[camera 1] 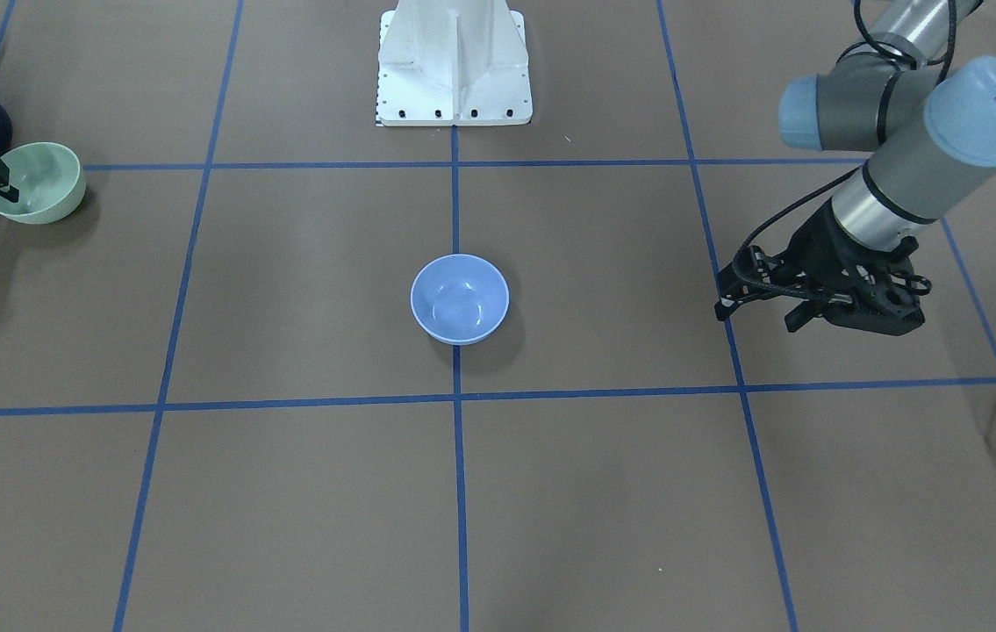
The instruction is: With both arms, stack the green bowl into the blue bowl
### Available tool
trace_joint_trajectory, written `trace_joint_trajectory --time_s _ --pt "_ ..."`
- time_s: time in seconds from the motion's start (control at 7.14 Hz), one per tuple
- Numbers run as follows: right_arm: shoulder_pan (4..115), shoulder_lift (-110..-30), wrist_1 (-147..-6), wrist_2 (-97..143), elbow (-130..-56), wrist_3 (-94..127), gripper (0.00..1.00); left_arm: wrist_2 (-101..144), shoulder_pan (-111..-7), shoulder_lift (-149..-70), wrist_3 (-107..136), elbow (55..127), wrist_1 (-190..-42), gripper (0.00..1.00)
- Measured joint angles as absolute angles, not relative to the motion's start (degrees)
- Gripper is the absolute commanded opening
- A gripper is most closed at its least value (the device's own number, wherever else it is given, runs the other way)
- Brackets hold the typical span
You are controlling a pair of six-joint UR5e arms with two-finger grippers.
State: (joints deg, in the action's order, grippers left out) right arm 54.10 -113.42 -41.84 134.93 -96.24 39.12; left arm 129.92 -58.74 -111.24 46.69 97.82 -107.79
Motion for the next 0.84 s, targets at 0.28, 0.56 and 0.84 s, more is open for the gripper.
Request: trace_joint_trajectory --time_s 0.28,0.56,0.84 --pt "54.08 -113.22 -41.89 135.01 -96.3 39.13 0.0 129.96 -61.75 -105.31 38.69 98.73 -108.64 0.97" --pt "54.23 -112.7 -41.98 135.13 -97.07 39.24 0.0 129.9 -63.67 -99.37 34.81 98.76 -113.09 0.97" --pt "56.44 -110.91 -42.54 136.16 -99.41 39.63 0.0 129.97 -65.25 -94.09 33.7 98.74 -118.43 0.97"
